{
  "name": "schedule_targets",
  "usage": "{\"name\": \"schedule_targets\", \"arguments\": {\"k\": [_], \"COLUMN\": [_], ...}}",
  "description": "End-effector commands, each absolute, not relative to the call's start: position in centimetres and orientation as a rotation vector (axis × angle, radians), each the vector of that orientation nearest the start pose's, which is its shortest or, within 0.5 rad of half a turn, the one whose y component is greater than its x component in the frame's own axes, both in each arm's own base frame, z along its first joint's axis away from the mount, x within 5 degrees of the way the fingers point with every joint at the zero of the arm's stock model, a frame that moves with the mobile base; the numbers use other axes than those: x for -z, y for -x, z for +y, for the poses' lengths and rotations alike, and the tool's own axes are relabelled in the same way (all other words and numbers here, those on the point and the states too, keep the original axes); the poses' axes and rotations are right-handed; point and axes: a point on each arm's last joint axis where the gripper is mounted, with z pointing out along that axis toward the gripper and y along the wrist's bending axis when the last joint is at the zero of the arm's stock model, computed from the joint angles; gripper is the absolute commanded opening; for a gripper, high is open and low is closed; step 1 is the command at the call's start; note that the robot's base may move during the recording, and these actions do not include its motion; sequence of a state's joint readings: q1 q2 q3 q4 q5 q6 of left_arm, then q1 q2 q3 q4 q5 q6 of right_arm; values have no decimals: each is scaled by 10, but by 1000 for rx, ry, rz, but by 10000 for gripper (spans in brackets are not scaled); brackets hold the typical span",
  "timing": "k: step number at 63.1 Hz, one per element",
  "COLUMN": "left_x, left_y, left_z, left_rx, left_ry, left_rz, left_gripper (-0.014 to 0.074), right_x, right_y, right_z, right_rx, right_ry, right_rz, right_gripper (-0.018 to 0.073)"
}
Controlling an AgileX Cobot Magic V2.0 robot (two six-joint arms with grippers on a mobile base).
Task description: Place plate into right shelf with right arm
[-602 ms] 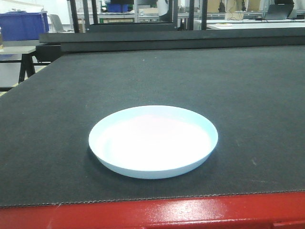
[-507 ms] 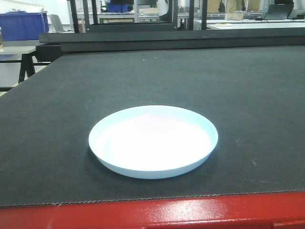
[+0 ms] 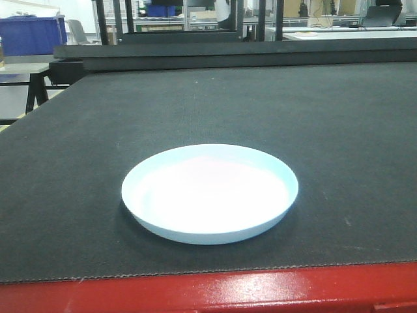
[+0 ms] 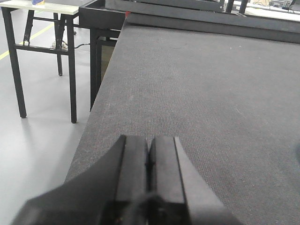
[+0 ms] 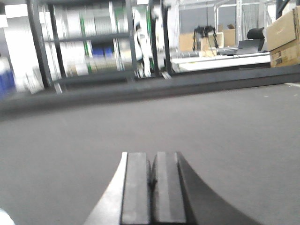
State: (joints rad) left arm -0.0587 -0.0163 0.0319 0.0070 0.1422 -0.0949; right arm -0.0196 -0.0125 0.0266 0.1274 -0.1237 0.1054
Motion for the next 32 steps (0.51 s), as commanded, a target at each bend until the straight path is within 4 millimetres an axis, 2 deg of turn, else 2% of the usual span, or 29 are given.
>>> {"name": "schedule_targets", "arguments": {"k": [1, 7, 13, 19, 26, 32], "left_x": [-196, -196, -196, -196, -196, -196], "left_y": [-56, -56, -56, -56, -56, -56], "left_z": [-3, -3, -3, -3, -3, -3], "left_rx": [121, 121, 121, 121, 121, 121], "left_ry": [26, 26, 26, 26, 26, 26], "left_rz": [1556, 1556, 1556, 1556, 1556, 1556], "left_gripper": [-47, -47, -47, -47, -47, -47], "right_x": [-237, -257, -298, -333, -374, -402], "right_y": [-49, -44, -31, -27, -38, -58], "right_z": [-4, -2, 0, -1, 0, 10], "right_rx": [-282, -298, -211, -178, -198, -251], "right_ry": [-262, -244, -152, -142, -127, -11], "right_rz": [1203, 1170, 1185, 1301, 1483, 1669], "right_gripper": [54, 54, 54, 54, 54, 54]}}
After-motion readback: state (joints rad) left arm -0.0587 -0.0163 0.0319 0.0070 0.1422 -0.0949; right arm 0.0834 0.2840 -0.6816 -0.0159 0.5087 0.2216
